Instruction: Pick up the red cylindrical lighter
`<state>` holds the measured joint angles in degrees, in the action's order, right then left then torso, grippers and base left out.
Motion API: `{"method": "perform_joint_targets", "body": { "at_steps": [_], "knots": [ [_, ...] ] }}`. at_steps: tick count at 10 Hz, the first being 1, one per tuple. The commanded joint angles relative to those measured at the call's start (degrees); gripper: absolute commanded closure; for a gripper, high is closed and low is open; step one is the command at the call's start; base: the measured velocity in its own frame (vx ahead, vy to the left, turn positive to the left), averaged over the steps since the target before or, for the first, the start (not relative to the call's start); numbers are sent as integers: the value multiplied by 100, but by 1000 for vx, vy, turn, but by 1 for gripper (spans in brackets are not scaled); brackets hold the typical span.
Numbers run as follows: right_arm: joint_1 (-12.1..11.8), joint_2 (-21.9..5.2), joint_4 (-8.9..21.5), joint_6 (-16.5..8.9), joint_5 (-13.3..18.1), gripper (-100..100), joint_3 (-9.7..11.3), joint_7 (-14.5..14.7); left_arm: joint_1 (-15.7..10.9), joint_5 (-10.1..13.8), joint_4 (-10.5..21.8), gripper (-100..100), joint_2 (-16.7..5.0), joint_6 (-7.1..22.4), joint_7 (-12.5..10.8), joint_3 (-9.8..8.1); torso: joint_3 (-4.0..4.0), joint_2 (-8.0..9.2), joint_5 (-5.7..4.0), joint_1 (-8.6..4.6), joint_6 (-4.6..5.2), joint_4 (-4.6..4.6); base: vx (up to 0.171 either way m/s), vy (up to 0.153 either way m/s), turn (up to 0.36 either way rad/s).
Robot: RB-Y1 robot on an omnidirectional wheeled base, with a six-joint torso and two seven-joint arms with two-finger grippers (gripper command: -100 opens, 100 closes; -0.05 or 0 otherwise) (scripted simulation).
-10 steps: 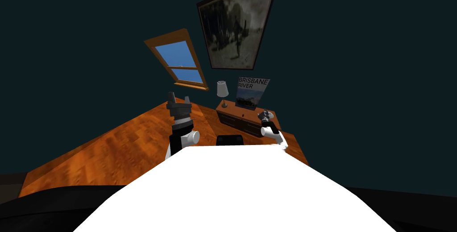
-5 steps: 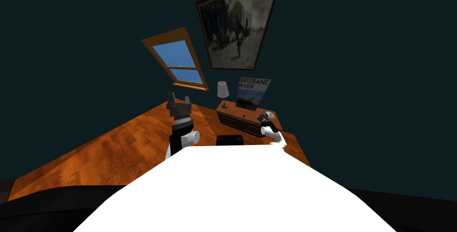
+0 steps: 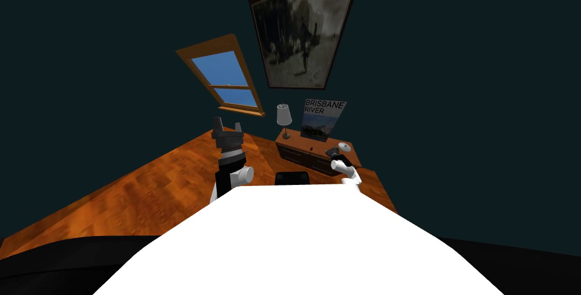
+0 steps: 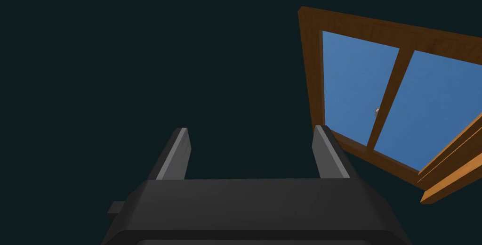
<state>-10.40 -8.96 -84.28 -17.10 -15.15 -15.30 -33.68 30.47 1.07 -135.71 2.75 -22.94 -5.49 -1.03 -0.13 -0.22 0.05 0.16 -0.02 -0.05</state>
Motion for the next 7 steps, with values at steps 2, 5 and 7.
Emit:
{"method": "perform_joint_targets", "body": {
  "at_steps": [2,5,7],
  "knots": [
    [182,43,351,-266,-95,-100,-99,-339,0,0,0,0,0,0,0,0,-3,-6,0,3,0,-1,61,52,-23],
    [410,83,778,-567,-229,-100,-218,-742,0,0,0,0,0,0,0,0,2,4,-1,-8,0,0,45,33,-12],
    [630,142,1171,-829,-348,-100,-328,-1073,0,0,0,0,0,0,0,0,-1,-1,0,-1,0,0,68,56,-21]
  ]
}}
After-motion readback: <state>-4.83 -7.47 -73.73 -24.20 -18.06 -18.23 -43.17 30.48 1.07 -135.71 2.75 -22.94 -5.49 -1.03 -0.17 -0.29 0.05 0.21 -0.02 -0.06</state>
